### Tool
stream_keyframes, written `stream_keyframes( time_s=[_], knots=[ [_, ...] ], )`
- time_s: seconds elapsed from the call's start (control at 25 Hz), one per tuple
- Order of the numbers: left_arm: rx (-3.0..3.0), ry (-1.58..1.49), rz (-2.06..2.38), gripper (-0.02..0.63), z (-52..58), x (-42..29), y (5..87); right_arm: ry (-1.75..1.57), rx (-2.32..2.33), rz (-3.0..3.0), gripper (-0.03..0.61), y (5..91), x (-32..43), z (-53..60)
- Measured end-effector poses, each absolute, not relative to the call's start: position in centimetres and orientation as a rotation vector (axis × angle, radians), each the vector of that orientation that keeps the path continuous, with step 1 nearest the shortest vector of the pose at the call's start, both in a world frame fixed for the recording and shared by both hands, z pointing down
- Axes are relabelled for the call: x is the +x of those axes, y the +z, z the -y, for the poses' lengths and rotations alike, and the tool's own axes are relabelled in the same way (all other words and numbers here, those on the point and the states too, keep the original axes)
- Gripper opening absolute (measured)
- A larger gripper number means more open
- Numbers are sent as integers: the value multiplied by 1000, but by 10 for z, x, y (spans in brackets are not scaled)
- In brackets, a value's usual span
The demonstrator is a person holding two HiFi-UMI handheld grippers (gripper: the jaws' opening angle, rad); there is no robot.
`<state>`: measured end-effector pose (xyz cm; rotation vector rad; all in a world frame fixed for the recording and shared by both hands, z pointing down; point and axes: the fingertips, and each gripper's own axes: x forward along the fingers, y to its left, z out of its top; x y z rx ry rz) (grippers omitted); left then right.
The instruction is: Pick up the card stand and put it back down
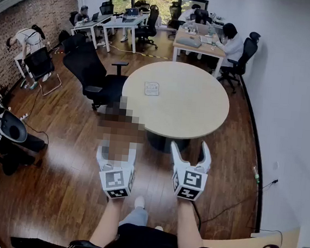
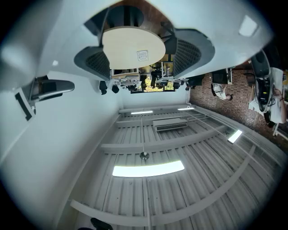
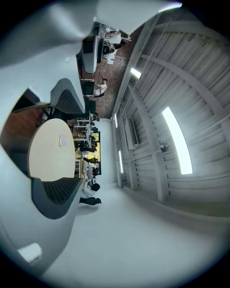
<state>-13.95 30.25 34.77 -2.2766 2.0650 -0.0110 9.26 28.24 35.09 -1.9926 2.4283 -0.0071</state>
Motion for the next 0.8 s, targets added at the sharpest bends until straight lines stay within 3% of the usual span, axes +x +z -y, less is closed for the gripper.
stream_keyframes(
  time_s=[0.48, 0.8],
  knots=[
    [-2282, 22, -1997, 451, -132, -237, 330, 44, -1977, -2430, 449, 330, -11, -114],
    [-2409, -20, -1960, 448, -64, -237, 360, -22, -2008, -2449, 449, 356, -25, -53]
  ],
)
